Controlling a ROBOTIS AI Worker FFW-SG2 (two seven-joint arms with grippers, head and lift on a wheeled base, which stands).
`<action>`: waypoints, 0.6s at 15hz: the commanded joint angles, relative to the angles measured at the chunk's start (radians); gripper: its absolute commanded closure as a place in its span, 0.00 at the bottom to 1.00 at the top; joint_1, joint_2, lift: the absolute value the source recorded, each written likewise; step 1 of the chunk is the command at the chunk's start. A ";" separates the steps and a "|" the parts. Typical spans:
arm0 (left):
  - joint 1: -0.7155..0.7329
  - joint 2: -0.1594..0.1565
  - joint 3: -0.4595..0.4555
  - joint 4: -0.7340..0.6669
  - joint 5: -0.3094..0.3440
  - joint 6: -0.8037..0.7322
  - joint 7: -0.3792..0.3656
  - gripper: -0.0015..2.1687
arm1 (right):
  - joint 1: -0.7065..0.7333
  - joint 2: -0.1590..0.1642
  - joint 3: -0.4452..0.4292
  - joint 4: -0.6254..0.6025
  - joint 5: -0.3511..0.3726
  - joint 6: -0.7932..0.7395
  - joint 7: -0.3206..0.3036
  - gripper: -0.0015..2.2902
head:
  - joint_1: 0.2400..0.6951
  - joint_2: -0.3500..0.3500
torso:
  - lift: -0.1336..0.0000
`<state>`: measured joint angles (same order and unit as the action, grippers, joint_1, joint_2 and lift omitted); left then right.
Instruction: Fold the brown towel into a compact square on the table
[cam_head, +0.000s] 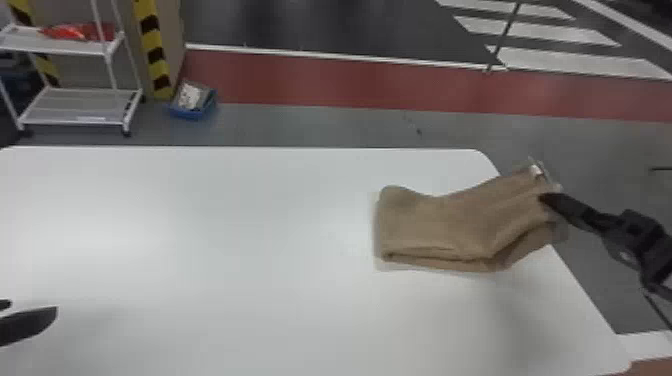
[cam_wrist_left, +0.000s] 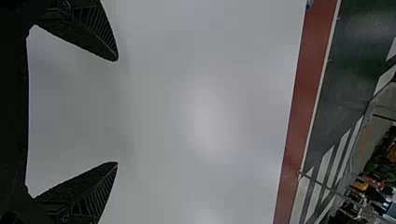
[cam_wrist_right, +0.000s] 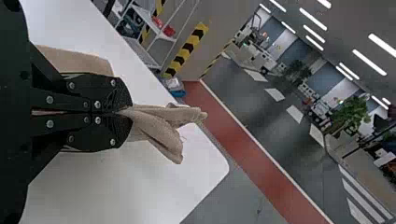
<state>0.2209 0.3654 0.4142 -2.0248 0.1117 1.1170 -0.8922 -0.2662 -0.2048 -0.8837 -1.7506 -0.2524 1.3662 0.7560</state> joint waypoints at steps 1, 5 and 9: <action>-0.001 0.001 0.003 0.000 -0.003 0.002 -0.001 0.04 | -0.033 0.035 0.011 -0.010 -0.033 0.001 0.000 0.85 | 1.00 0.27 | 0.08; -0.003 0.001 0.000 0.003 -0.007 0.002 0.001 0.04 | -0.048 0.116 0.134 -0.050 0.002 0.005 -0.004 0.85 | 1.00 0.35 | 0.08; -0.006 0.009 0.003 0.014 -0.006 -0.001 0.001 0.04 | -0.039 0.179 0.282 -0.069 0.090 0.001 -0.014 0.85 | 1.00 0.51 | 0.08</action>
<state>0.2161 0.3712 0.4156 -2.0171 0.1051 1.1186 -0.8911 -0.3072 -0.0481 -0.6561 -1.8112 -0.1983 1.3682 0.7425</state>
